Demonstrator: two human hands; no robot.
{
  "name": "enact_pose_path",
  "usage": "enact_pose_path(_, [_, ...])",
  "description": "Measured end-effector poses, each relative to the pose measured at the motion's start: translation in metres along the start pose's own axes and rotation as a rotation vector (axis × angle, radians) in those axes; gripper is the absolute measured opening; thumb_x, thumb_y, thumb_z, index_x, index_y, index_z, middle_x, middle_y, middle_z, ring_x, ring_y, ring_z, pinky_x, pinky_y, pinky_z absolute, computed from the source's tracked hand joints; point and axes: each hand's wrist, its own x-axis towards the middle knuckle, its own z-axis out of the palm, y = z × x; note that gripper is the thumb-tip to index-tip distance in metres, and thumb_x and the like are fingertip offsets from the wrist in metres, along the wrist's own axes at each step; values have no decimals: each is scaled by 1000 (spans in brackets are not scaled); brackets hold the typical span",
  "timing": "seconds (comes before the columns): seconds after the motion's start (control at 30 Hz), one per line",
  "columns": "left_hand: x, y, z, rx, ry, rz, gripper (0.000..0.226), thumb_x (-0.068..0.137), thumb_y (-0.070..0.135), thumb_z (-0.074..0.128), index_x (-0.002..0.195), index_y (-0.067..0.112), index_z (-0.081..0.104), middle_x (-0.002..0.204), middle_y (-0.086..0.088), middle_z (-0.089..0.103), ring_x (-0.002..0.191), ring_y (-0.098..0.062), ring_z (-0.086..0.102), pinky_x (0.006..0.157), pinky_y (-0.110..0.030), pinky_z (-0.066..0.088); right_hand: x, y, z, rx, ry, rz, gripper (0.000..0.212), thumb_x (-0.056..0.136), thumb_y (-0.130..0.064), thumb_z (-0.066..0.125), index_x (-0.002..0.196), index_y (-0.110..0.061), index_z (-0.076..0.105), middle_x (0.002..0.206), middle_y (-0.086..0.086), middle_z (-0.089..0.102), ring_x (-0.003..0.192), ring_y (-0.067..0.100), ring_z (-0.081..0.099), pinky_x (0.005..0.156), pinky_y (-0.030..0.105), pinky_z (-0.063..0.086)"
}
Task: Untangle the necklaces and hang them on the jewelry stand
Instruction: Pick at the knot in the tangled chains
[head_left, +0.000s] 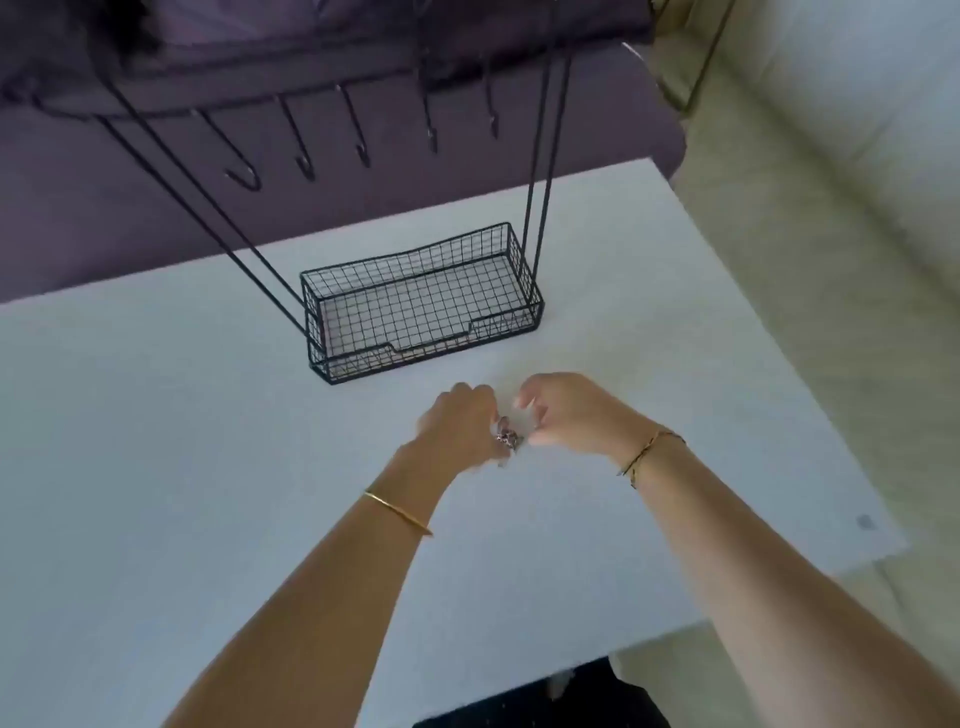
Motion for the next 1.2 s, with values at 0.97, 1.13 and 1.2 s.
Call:
enact_pose_path(0.97, [-23, -2, 33, -808, 372, 77, 11, 92, 9, 54, 82, 12, 56, 74, -2, 60, 57, -13, 54, 68, -30, 49, -12, 12, 54, 384, 489, -178, 20, 83, -5, 54, 73, 7, 67, 65, 12, 65, 59, 18, 55, 60, 29, 43])
enact_pose_path(1.13, [-53, 12, 42, -759, 340, 90, 6, 88, 12, 64, 93, 10, 64, 71, 1, 50, 57, -11, 41, 58, -23, 39, -39, 18, 67, 476, 616, -220, 22, 86, -4, 53, 74, -11, 70, 61, -2, 64, 55, 10, 59, 62, 25, 45])
enact_pose_path(1.2, [-63, 14, 44, -704, 330, 93, 3, 88, 12, 64, 91, 12, 64, 67, 1, 46, 56, -12, 39, 58, -24, 37, -49, 16, 72, 516, 666, -222, 25, 84, -2, 54, 72, -17, 70, 61, -6, 63, 57, 11, 59, 62, 23, 44])
